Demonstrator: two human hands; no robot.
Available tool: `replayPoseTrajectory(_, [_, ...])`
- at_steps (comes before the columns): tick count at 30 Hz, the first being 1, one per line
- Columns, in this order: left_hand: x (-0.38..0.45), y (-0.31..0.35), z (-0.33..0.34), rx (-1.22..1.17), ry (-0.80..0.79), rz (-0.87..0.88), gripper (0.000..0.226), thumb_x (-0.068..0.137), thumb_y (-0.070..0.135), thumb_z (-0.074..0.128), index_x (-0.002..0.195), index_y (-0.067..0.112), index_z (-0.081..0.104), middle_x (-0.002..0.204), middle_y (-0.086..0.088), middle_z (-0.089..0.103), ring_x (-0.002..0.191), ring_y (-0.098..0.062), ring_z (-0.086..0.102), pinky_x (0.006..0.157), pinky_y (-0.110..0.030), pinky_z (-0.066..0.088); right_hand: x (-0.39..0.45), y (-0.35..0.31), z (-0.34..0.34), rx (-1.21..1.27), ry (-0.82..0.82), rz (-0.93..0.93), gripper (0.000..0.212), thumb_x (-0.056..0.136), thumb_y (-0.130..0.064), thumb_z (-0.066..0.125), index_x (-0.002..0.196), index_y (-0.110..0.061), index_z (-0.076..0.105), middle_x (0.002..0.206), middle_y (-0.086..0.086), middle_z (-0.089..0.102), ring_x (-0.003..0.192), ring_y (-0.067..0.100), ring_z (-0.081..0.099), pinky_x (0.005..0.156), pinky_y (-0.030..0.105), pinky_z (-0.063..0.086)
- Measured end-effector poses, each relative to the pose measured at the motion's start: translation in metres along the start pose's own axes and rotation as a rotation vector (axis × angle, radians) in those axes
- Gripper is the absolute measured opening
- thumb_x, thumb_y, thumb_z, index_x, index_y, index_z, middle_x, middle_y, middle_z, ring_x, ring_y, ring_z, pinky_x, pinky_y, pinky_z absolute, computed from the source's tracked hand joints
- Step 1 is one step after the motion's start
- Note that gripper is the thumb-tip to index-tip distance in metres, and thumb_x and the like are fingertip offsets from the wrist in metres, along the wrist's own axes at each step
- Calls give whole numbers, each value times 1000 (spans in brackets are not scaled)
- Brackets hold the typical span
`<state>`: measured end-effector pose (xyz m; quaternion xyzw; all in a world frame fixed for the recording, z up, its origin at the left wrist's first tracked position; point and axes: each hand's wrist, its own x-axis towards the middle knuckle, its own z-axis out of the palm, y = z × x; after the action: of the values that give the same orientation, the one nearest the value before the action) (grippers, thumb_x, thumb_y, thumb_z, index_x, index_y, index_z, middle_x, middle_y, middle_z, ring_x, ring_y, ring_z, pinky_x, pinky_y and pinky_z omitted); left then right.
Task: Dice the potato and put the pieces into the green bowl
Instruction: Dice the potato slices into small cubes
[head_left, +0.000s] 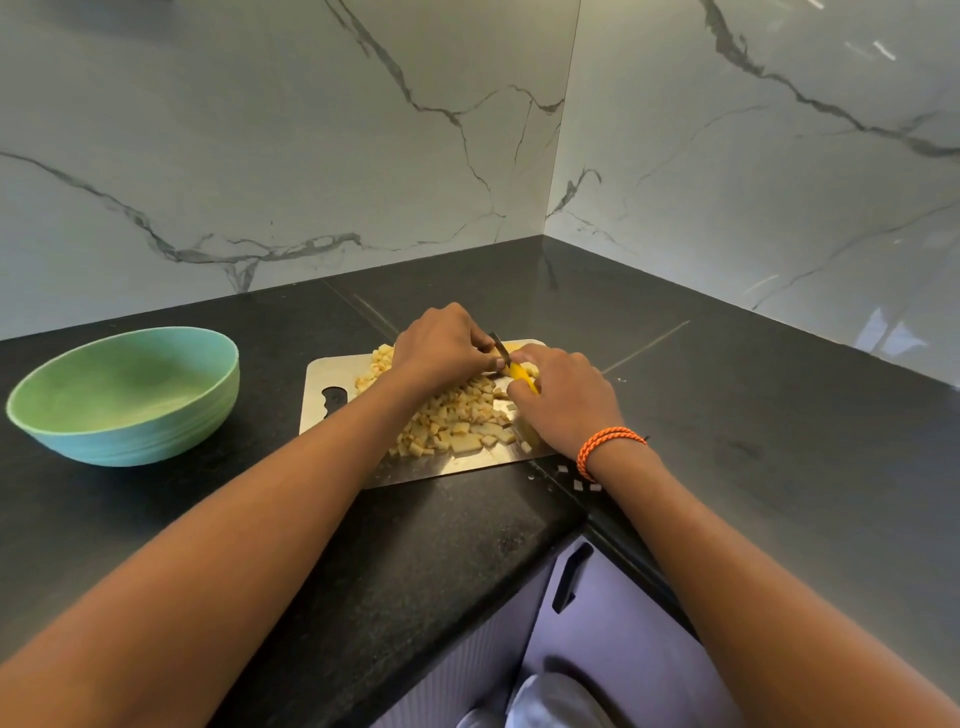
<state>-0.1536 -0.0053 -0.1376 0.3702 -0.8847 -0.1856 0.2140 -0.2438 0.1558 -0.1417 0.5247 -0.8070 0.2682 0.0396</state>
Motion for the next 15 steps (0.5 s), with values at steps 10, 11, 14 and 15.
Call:
replayPoseTrajectory(10, [0, 1, -1, 5, -3, -9, 33, 87, 52, 81, 111, 28, 83, 87, 14, 75, 71, -11, 64, 56, -23, 42, 0, -2, -4, -55, -48, -2, 40, 100, -36, 51, 139, -33, 55, 119, 7, 67, 104, 28, 62, 83, 41, 50])
replayPoseTrajectory(11, [-1, 2, -1, 10, -1, -9, 33, 87, 51, 81, 111, 28, 83, 86, 14, 75, 71, -11, 64, 56, -23, 42, 0, -2, -6, -63, -63, -5, 39, 100, -35, 51, 139, -33, 55, 117, 7, 67, 102, 28, 62, 83, 42, 51])
replayPoseTrajectory(14, [-3, 4, 0, 31, 18, 1, 33, 88, 51, 81, 112, 29, 82, 82, 17, 71, 70, -10, 62, 55, -23, 42, 0, -3, -10, -85, -104, -6, 37, 100, -35, 52, 136, -31, 56, 117, 7, 66, 100, 28, 62, 81, 41, 51])
replayPoseTrajectory(15, [-4, 5, 0, 34, 24, 0, 33, 88, 50, 81, 113, 29, 82, 84, 16, 73, 71, -9, 61, 55, -23, 41, -2, -4, -11, -94, -121, -6, 36, 100, -35, 52, 135, -30, 56, 118, 8, 66, 101, 29, 62, 81, 40, 50])
